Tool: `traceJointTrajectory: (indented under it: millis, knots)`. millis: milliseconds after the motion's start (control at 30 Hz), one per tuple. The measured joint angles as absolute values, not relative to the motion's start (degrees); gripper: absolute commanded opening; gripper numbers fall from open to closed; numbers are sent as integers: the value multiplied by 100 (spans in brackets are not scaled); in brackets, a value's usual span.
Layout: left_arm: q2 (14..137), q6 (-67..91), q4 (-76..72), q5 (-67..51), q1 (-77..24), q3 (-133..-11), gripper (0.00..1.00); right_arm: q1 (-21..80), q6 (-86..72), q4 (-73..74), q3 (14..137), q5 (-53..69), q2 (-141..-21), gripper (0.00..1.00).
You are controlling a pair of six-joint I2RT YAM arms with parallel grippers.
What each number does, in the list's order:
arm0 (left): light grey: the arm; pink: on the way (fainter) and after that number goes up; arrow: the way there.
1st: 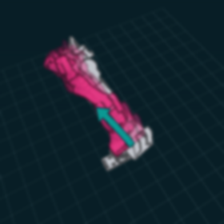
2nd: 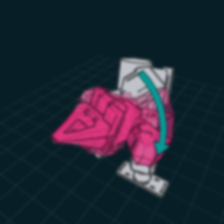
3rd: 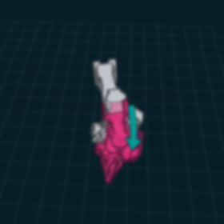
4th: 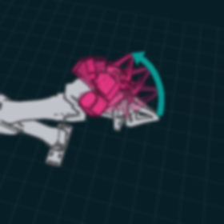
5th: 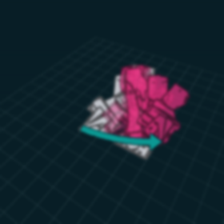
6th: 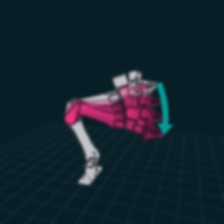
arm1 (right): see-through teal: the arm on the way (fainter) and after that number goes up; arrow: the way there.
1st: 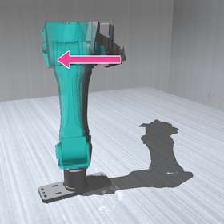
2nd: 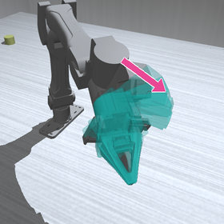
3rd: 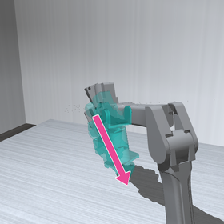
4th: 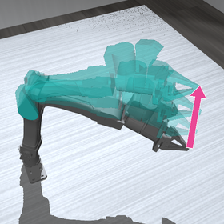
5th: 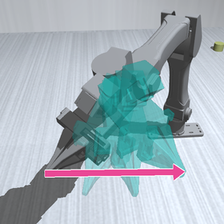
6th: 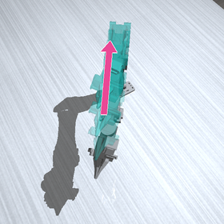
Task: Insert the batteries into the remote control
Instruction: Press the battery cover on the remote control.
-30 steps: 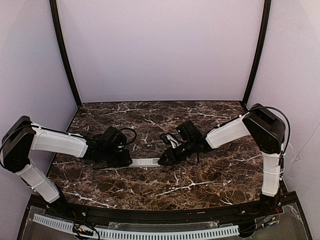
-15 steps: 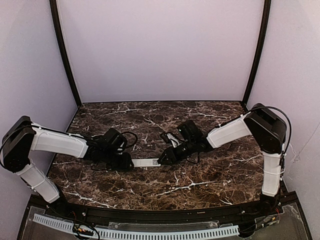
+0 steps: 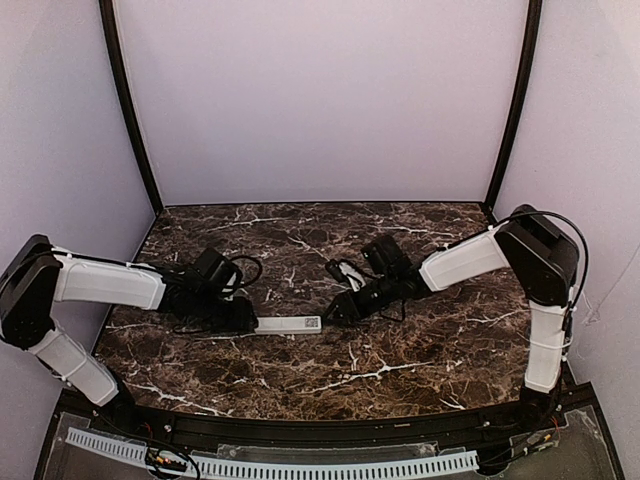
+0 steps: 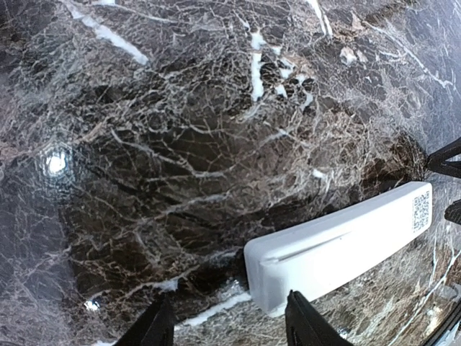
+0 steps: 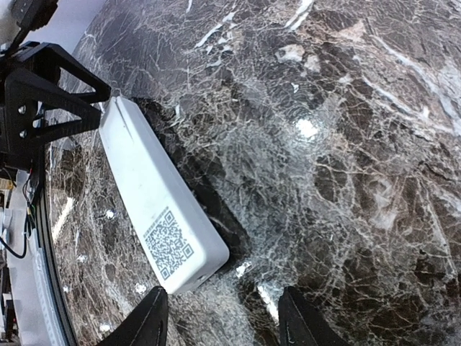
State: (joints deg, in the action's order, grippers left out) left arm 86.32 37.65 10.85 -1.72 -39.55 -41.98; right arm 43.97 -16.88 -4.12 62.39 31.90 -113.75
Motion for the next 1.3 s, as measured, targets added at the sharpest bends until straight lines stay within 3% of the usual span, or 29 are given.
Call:
traceJointTrajectory:
  millis: [400,567,900,1033,1300]
  knots:
    - [8136,3597,510,-622,-3212,-3850,48,4403,-1085,180,6812,3341,-11375,47]
    - [8521,3461,242,-882,-3057,-4042,43,4453,-1120,438,6805,3365,-11375,42]
    - [9067,3238,-134,-1385,-3037,-4320,38,4571,-1175,701,6869,3332,-11378,45]
    - [8984,3291,-226,-1533,-3037,-4104,39,4584,-943,779,7153,3306,-11378,50]
    - [8899,3496,-375,-1837,-3037,-3745,52,4779,108,779,7520,3100,-11432,54]
